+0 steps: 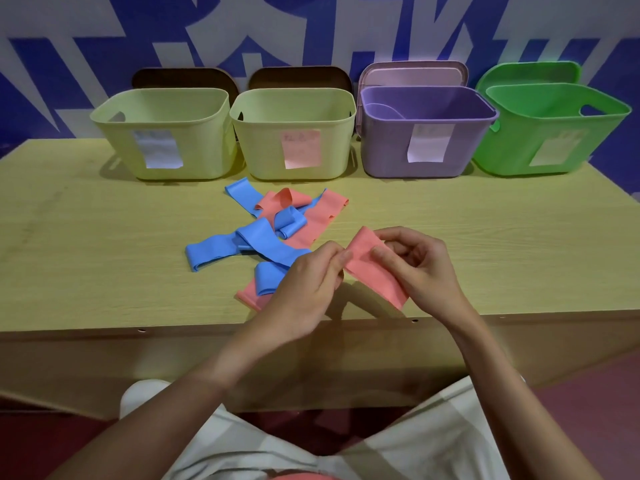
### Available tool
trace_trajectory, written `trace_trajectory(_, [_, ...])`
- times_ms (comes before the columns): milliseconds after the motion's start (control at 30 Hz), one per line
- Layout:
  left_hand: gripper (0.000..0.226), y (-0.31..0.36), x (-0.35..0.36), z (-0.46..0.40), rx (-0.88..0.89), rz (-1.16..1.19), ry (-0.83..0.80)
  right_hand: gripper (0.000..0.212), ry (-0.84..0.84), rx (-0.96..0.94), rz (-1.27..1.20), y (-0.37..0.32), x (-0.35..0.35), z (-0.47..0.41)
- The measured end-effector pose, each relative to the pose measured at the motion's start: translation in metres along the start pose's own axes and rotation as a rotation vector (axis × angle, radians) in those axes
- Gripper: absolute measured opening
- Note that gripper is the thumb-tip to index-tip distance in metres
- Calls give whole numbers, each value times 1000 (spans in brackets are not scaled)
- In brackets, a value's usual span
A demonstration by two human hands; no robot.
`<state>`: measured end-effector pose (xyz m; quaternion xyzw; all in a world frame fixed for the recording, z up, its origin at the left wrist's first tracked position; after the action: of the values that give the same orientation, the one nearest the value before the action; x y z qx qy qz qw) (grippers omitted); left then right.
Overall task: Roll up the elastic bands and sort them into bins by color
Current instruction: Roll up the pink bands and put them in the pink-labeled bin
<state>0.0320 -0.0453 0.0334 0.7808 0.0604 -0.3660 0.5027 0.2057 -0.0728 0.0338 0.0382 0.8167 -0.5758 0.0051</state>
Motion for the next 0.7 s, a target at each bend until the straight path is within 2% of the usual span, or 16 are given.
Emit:
trace_trajectory(200, [34,5,4,-6,-220,534,-77,31,-37,16,42,-3,-5,-2])
trace_trajectory(367, [32,9,0,-5,-258,842,-158,14,-43,-5,48,-6,-2,-4])
trace_trajectory(500, [32,5,-2,-6,-240,770,-191,16,-3,16,-1,-6,0,-3])
trace_trajectory(633, [40,0,-7,-8,-157,468,-101,21,9,23,-1,-2,-1,0])
trace_trajectory(700, [30,-1,-10,-7,-73,336,-51,22,17,20,-10,-3,-1,0])
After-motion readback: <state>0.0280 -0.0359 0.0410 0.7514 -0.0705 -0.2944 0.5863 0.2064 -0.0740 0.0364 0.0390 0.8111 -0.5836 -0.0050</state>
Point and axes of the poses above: each hand's wrist, its own z-axis away from the middle knuckle, its own x-axis out of the palm, y = z × x, the point moved 1 cm from there along -z, towards the middle knuckle, and after that the axes turned 7 degrees about -z, right-handed, at the moved point
